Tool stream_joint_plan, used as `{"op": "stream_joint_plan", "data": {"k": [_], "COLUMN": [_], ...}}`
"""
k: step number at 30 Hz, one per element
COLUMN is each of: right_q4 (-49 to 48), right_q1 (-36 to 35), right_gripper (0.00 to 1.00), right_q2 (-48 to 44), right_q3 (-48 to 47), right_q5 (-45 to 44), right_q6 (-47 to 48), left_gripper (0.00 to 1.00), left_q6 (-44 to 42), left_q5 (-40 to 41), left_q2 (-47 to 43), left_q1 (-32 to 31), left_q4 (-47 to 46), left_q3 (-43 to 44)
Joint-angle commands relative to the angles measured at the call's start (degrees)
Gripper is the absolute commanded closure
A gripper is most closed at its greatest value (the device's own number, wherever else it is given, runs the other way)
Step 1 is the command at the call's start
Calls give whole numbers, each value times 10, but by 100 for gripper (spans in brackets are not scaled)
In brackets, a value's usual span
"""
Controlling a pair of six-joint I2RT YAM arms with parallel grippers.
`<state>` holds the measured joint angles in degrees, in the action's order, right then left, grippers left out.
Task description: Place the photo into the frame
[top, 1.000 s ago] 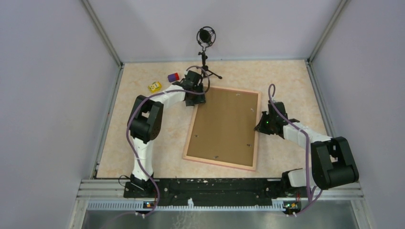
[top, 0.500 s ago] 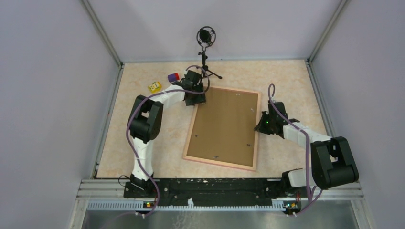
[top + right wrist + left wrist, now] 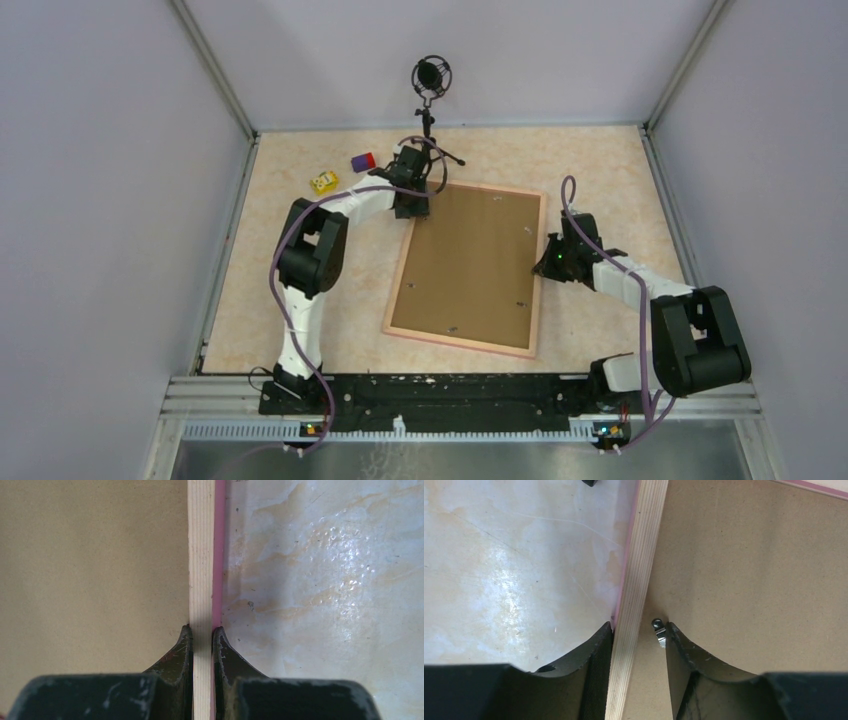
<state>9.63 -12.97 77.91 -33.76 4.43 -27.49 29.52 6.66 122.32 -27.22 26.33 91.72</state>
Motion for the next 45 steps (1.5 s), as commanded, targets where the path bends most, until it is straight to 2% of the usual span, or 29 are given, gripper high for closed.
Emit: {"op": "stream_joint_plan", "data": {"k": [1,3,10,14,17,20,24,26,28,30,32,34,37,40,42,45], "right_q4": [46,46,45,44,43,42,43,44,44,43,41,41,40,38,37,33], "right_q1": [-7,-7,-7,-7,-7,-7,-7,-7,-7,-7,-7,-7,-7,-7,-7,-7], "right_gripper": [100,100,100,100,100,100,100,100,100,100,100,100,100,100,100,100], "right_q2": [32,32,33,33,33,34,39,37,34,34,36,39,39,38,35,31], "right_q3": [26,26,26,26,26,26,24,24,26,25,26,25,26,27,28,31], "right_q5": [29,30,34,34,34,34,34,32,31,32,35,37,41,44,45,49], "right_q6": [9,9,11,12,12,12,12,12,12,12,13,14,15,15,16,17], "left_gripper": [60,65,74,87,90,90,75,57,32,26,15,14,16,19,21,20], "left_q6": [-51,-64,-98,-116,-127,-119,-84,-62,-32,3,35,79,190,290,342,385], "left_q5": [12,19,57,84,125,100,30,16,13,-5,-50,-84,-106,-139,-130,-115], "left_q2": [4,-2,3,8,10,-2,-55,-101,-155,-205,-249,-283,-321,-357,-357,-319], "left_q1": [-1,1,2,-2,-8,-8,-8,-6,-5,-5,-8,-18,-38,-44,-44,-47], "left_q4": [31,32,35,31,33,32,50,69,91,126,149,180,205,162,154,203], "left_q3": [-16,-20,-8,-1,2,-3,-17,-41,-78,-121,-176,-224,-281,-332,-333,-298]}}
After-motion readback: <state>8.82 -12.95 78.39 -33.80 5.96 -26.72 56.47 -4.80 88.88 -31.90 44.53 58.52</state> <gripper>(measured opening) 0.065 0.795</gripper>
